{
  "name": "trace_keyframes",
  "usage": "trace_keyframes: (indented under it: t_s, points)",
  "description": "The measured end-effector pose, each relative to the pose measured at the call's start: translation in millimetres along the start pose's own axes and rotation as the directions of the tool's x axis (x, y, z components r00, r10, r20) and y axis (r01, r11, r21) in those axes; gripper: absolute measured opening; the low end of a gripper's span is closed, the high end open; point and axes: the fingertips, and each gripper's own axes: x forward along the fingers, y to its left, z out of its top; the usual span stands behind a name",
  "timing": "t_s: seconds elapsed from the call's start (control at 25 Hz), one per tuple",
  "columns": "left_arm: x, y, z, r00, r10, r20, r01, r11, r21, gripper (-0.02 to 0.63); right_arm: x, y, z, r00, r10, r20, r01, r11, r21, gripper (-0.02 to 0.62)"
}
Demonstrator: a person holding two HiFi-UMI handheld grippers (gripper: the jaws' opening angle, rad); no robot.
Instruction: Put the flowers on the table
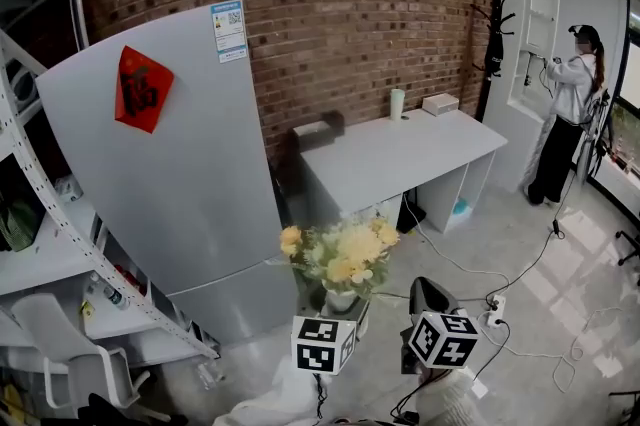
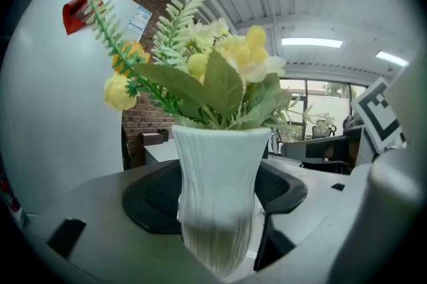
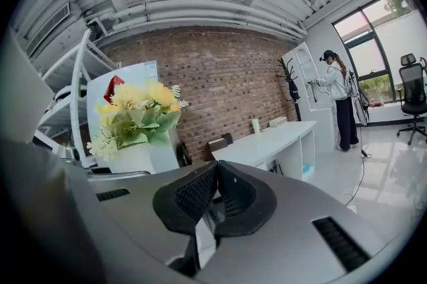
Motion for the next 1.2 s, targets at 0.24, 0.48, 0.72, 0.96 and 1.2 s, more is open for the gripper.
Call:
trace_keyframes:
  t_s: [0.24, 0.48, 0.72, 0.96, 1.2]
  points:
    - [10, 9, -6, 1.000, -0.007, -0.019, 0.007, 1.000, -0.017, 0.325, 4, -9, -11, 0.999, -0.027, -0.036, 0.028, 0.999, 0.017, 0.025]
    - [22, 14, -12, 1.000, -0.009, -0.030, 0.008, 0.999, -0.036, 0.325, 11, -19, -11, 0.998, -0.045, -0.042, 0.046, 0.999, 0.027, 0.025]
    - [52, 18, -7, 1.000, 0.003, -0.023, -0.004, 0.999, -0.042, 0.325, 37, -34, -12, 0.998, -0.032, -0.058, 0.034, 0.999, 0.035, 0.025]
    - [102, 17, 9, 1.000, 0.013, -0.016, -0.013, 0.999, -0.032, 0.324, 75, -60, 10, 0.999, -0.010, -0.049, 0.012, 0.999, 0.043, 0.025]
    - [164, 10, 34, 1.000, 0.030, 0.002, -0.030, 0.999, -0.035, 0.325, 122, -103, 39, 0.998, 0.010, -0.059, -0.008, 0.999, 0.035, 0.025]
